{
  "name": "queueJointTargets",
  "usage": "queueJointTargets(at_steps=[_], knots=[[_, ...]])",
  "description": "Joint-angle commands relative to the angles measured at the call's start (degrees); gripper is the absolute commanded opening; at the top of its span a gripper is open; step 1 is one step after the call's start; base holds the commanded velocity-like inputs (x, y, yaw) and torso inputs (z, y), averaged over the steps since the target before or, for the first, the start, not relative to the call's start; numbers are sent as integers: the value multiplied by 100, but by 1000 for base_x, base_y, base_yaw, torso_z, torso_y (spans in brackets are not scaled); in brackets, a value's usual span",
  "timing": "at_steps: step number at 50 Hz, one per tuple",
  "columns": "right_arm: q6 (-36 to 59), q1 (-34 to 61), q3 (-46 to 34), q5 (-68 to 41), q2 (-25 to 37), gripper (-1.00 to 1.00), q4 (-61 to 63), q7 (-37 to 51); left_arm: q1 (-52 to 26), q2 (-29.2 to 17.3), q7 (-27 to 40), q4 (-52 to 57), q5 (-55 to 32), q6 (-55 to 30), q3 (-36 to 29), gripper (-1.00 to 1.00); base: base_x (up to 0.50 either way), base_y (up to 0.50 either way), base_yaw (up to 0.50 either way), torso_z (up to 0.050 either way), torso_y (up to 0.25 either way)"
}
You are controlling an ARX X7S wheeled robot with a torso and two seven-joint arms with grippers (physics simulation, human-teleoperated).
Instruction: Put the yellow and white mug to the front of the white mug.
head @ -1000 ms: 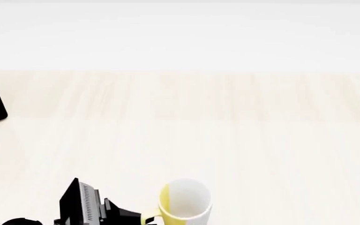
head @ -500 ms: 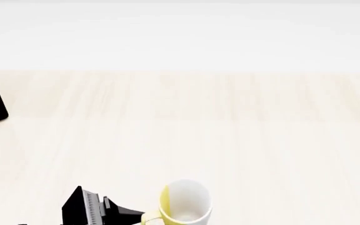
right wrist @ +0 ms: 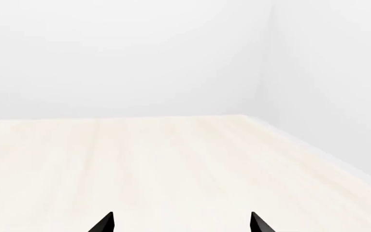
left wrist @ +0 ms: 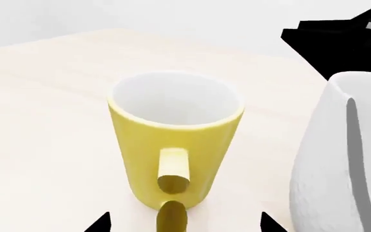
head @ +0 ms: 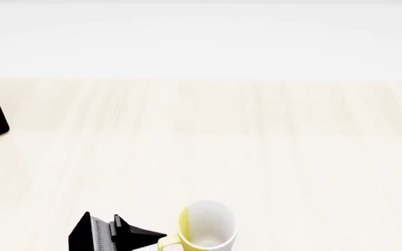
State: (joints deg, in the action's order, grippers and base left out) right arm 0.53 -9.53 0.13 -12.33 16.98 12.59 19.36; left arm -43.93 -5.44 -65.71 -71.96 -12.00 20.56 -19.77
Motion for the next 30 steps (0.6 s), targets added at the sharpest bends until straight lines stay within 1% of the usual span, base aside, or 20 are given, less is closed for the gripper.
queueJointTargets(at_steps=[1, 5, 7, 12, 14, 17, 22, 26, 30], knots=[[-2, 12, -29, -4, 13, 100, -11, 17, 299, -181, -395, 987, -380, -708, 247, 100, 0, 0, 0, 0, 0], [-2, 18, -39, -6, 18, 100, -15, 21, 427, -271, -460, 1434, -545, -961, 309, 100, 0, 0, 0, 0, 0], [-4, 21, -46, -9, 20, 100, -21, 21, 477, -323, -607, 1737, -795, -1309, 408, 100, 0, 0, 0, 0, 0], [-11, 24, -52, -16, 27, 100, -28, 26, 607, -421, -636, 2190, -1006, -1575, 489, 100, 0, 0, 0, 0, 0], [-13, 28, -59, -16, 27, 100, -40, 28, 660, -473, -709, 2429, -1200, -1826, 559, 100, 0, 0, 0, 0, 0], [-14, 28, -65, -16, 32, 100, -38, 34, 771, -532, -712, 2699, -1285, -1917, 577, 100, 0, 0, 0, 0, 0], [-15, 28, -78, -17, 38, 100, -38, 40, 953, -673, -810, 3392, -1825, -2442, 798, 100, 0, 0, 0, 0, 0], [-13, 25, -82, -23, 44, 100, -33, 49, 1261, -880, -811, 4328, -2389, -2970, 1010, 100, 0, 0, 0, 0, 0], [-24, 22, -82, -32, 48, 100, -35, 55, 1417, -1023, -699, 4789, -2617, -3150, 1142, 100, 0, 0, 0, 0, 0]])
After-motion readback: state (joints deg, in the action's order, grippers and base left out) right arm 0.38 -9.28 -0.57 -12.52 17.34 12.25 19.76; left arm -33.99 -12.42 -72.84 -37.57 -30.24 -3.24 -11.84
